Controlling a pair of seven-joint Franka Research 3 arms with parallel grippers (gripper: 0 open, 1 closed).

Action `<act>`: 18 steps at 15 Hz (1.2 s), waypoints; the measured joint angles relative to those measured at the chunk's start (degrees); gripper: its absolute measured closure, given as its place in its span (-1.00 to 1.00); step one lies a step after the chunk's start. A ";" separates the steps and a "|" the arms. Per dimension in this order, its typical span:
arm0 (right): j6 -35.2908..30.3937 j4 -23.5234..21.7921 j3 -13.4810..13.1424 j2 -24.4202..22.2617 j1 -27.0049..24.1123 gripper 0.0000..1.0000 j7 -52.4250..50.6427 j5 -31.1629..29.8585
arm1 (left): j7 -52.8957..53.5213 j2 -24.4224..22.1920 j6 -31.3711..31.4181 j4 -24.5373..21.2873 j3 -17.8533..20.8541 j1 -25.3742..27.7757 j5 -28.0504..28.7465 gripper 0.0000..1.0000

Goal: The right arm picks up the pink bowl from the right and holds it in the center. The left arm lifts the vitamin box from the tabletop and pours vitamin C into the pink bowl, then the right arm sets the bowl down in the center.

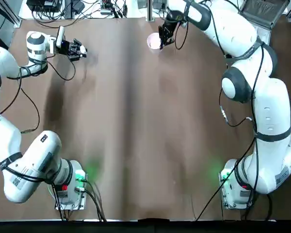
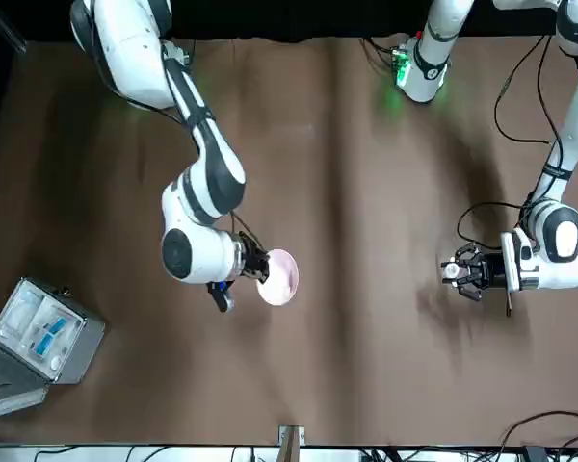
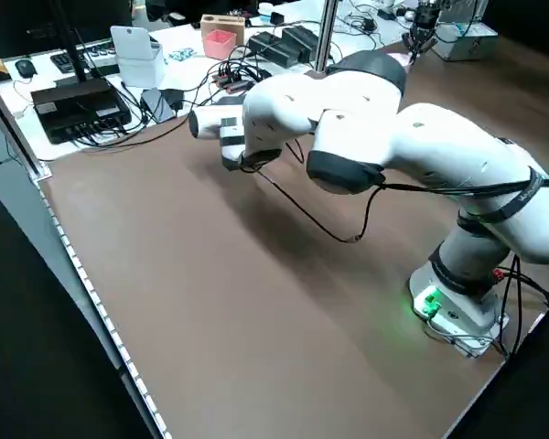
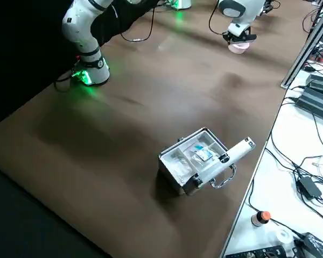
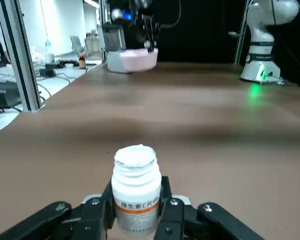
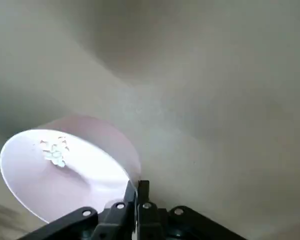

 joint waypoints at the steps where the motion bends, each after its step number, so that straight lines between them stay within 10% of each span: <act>1: 0.44 -0.71 0.02 0.29 0.44 0.95 -3.07 0.00 | 1.35 0.19 -0.64 0.00 1.12 -0.25 -0.71 0.29; 18: 8.73 -5.61 0.11 5.39 2.66 0.95 -30.65 0.00 | 15.79 4.95 -1.73 1.55 11.77 -6.21 -2.82 0.11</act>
